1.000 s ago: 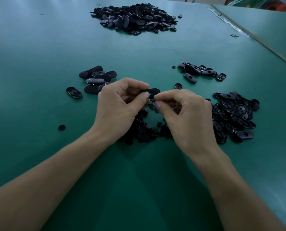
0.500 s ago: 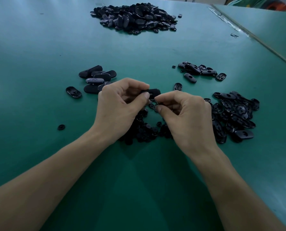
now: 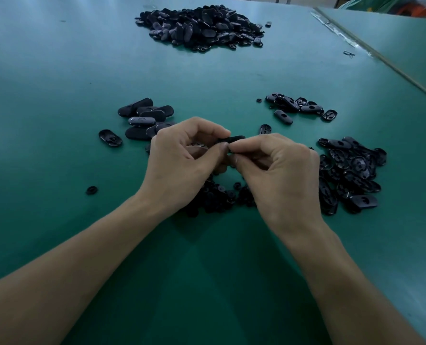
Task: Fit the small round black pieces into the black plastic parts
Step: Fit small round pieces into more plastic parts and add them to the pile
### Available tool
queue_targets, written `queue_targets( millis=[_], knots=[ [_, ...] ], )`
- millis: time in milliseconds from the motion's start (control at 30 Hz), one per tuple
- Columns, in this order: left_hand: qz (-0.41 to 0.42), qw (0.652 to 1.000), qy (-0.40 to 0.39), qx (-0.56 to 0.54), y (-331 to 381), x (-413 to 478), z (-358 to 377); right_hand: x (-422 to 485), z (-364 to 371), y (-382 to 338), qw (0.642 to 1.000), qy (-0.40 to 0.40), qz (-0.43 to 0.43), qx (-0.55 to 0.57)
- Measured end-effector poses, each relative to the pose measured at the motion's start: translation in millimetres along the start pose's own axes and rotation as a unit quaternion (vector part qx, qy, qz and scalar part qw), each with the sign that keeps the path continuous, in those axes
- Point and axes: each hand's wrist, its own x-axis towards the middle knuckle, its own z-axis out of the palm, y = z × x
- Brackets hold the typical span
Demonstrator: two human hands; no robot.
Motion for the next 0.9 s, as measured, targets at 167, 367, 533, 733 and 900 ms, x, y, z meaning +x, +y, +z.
queue_targets(
  millis=[167, 367, 533, 733, 900],
  knots=[
    [0.0, 1.0, 0.006, -0.024, 1.6, 0.2, 0.3, 1.0, 1.2, 1.1, 0.998, -0.016, 0.048, 0.033],
    [-0.001, 0.999, 0.004, -0.05, 2.3, 1.6, -1.7, 1.1, 1.5, 1.8, 0.995, -0.028, 0.08, 0.056],
    [-0.01, 0.998, 0.007, -0.065, 2.9, 2.1, -1.5, 0.5, -0.2, 1.3, 0.996, -0.03, 0.067, 0.054],
    [-0.03, 0.998, 0.03, -0.054, -0.7, 2.5, -1.8, -0.4, -2.0, 1.1, 0.999, -0.017, 0.042, 0.026],
    [-0.004, 1.0, 0.014, 0.01, -1.0, 2.3, -0.8, 0.7, -1.4, -0.5, 0.998, 0.0, 0.038, 0.041]
  ],
)
